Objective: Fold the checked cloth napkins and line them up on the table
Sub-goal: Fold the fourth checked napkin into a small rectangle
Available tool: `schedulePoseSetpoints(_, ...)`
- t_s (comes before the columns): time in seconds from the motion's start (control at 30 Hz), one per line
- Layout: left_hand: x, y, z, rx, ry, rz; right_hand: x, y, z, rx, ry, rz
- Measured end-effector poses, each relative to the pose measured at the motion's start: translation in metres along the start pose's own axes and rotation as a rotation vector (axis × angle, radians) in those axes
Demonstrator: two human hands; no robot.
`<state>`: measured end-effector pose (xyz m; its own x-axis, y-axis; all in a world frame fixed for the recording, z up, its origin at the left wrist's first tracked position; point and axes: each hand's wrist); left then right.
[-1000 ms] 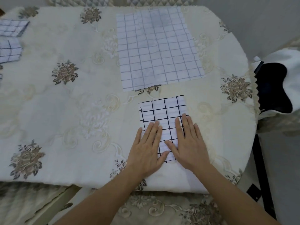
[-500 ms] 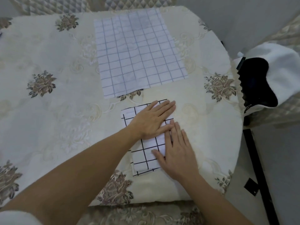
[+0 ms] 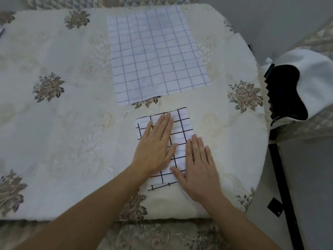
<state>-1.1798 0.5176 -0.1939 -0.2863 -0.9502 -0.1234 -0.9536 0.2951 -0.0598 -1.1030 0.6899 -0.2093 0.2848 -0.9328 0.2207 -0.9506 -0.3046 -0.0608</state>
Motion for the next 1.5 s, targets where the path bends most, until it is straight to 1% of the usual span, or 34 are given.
schedulePoseSetpoints(0.1,-0.009,-0.054,0.009,0.024,-0.017,-0.07,-0.005,0.006,-0.007,-0.062,0.052,0.041)
schedulePoseSetpoints(0.17,-0.012,-0.065,0.018,0.033,0.002,-0.09,-0.009,0.014,-0.008,-0.059,0.038,0.01)
schedulePoseSetpoints(0.3,-0.012,-0.067,0.026,0.072,0.013,-0.131,-0.015,0.018,0.001,0.003,-0.043,-0.062)
schedulePoseSetpoints(0.47,-0.013,-0.069,0.028,0.072,-0.011,-0.129,-0.018,0.016,0.003,0.01,-0.093,-0.067)
schedulePoseSetpoints(0.57,-0.013,-0.069,0.023,0.083,-0.021,-0.159,-0.015,0.017,0.001,0.026,-0.072,-0.062)
schedulePoseSetpoints(0.67,-0.013,-0.055,0.014,0.02,-0.041,-0.187,-0.016,0.029,-0.005,-0.01,-0.041,-0.04)
schedulePoseSetpoints(0.73,-0.012,-0.041,0.012,-0.011,-0.052,-0.216,-0.016,0.044,-0.009,-0.033,-0.019,-0.065)
schedulePoseSetpoints(0.83,-0.009,-0.028,0.018,0.018,-0.027,-0.27,-0.021,0.061,-0.007,0.003,-0.023,-0.132)
schedulePoseSetpoints(0.93,-0.006,-0.028,0.024,0.035,0.005,-0.278,-0.03,0.064,-0.001,0.01,-0.054,-0.17)
schedulePoseSetpoints(1.1,-0.008,-0.029,0.023,0.044,0.017,-0.282,-0.031,0.062,0.001,0.002,-0.017,-0.18)
schedulePoseSetpoints(1.27,-0.016,-0.031,0.018,0.052,0.03,-0.344,-0.032,0.064,-0.004,0.057,-0.001,-0.173)
schedulePoseSetpoints(1.37,-0.02,-0.034,0.016,0.067,0.033,-0.374,-0.037,0.065,-0.008,0.084,0.004,-0.205)
schedulePoseSetpoints(1.5,-0.026,-0.036,0.016,0.03,0.014,-0.401,-0.041,0.062,-0.013,0.083,-0.031,-0.25)
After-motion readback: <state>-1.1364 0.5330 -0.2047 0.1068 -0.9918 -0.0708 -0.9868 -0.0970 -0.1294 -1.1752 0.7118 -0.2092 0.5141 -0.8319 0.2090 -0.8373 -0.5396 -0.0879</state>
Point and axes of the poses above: each hand's wrist, its own y-axis towards the middle knuckle, its own z-axis out of the palm, x = y × z, and after that the axes turned 8 degrees about -z, right-handed
